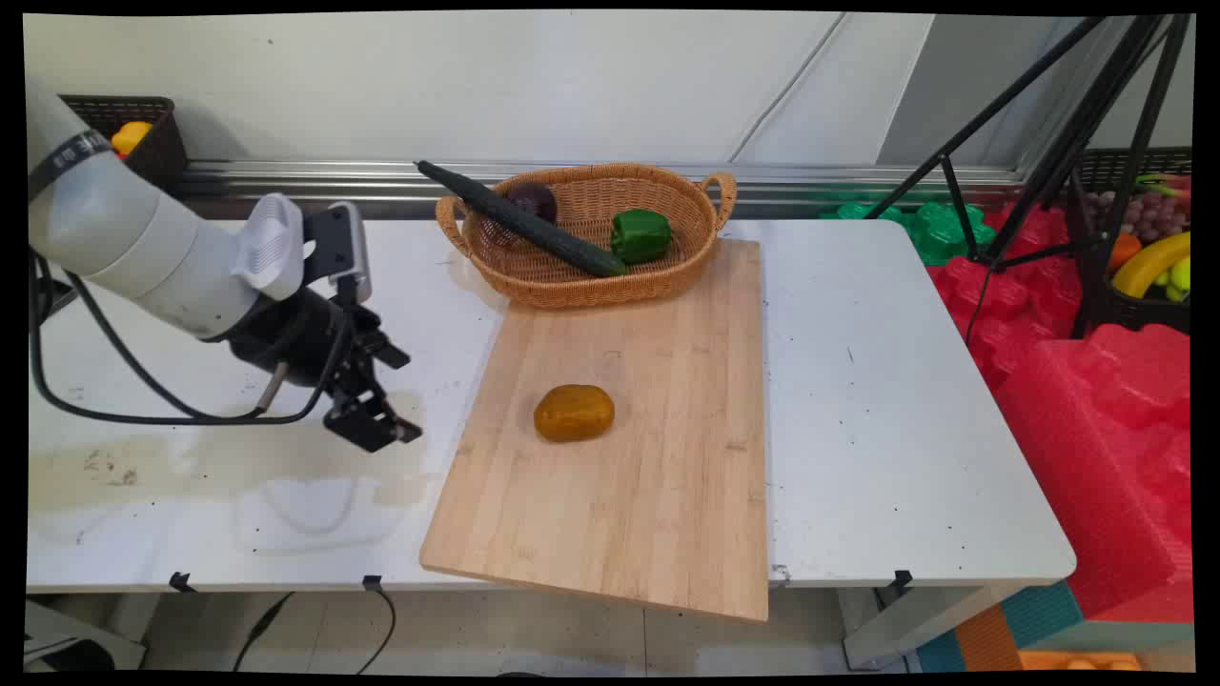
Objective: Pick up the potato from the cutting board
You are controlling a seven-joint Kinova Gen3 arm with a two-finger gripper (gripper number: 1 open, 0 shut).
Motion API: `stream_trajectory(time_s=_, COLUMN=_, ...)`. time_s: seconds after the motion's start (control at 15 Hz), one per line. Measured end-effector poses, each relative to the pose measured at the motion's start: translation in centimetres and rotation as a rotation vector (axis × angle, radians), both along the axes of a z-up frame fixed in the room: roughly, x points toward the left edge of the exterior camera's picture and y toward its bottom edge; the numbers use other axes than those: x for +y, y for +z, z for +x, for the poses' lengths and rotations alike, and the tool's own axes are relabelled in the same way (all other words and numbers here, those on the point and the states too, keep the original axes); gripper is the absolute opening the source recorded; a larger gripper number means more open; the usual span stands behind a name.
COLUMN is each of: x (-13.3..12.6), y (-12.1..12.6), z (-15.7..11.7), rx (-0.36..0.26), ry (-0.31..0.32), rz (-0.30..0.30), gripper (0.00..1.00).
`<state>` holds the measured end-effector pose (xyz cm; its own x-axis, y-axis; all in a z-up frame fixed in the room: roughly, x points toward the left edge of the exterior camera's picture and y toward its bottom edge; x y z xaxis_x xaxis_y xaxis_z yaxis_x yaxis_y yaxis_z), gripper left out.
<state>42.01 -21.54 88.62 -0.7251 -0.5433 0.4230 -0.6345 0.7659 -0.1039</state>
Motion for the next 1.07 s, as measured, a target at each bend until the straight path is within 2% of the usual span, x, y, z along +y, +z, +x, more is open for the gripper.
stream_trajectory(time_s=0.33, x=-1.6, y=1.1, z=-2.3, rx=0.071, ry=-0.029, rz=-0.084, gripper=1.0)
stream_trajectory(time_s=0.53, x=-2.5, y=1.2, z=-3.4, rx=0.096, ry=-0.035, rz=-0.114, gripper=1.0)
stream_trajectory(time_s=0.73, x=-3.4, y=0.7, z=-4.4, rx=0.107, ry=-0.042, rz=-0.126, gripper=1.0)
stream_trajectory(time_s=1.07, x=-5.3, y=-1.7, z=-6.6, rx=0.091, ry=-0.1, rz=-0.112, gripper=1.0)
